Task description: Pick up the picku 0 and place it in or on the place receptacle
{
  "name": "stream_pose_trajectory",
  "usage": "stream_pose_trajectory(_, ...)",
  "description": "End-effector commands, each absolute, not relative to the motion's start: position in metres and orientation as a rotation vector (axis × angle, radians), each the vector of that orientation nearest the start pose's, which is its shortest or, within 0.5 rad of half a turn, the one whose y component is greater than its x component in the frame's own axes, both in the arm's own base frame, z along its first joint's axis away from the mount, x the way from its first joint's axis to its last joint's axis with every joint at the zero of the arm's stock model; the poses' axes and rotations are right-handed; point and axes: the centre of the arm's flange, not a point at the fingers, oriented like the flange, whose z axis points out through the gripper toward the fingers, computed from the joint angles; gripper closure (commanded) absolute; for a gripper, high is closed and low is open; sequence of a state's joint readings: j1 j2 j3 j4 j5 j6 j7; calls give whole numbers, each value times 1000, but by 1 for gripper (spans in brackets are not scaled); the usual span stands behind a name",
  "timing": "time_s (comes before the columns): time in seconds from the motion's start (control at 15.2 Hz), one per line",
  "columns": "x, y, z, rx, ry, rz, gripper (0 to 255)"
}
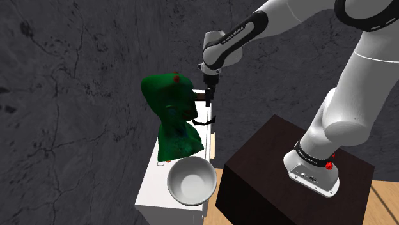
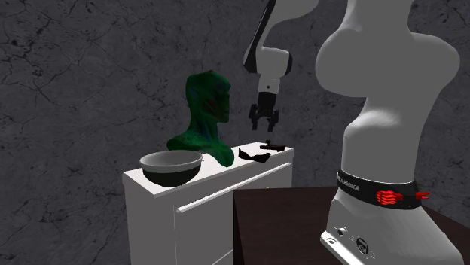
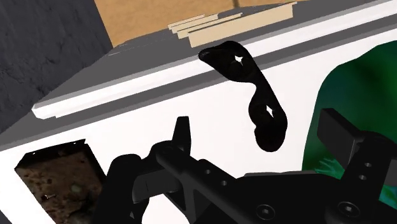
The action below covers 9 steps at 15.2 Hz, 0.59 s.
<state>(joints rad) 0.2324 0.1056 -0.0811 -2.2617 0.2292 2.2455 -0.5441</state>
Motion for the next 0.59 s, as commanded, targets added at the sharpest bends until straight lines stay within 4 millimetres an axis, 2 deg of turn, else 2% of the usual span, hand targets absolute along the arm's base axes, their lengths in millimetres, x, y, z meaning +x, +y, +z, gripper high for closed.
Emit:
stream_pose_trajectory(0.0,521,101,283,-2821,-838,136,0)
stream_pose_trajectory(0.26,538,128,246,-2769,-920,151,0)
stream_pose_trajectory(0.53,534,132,226,-2769,-920,151,0)
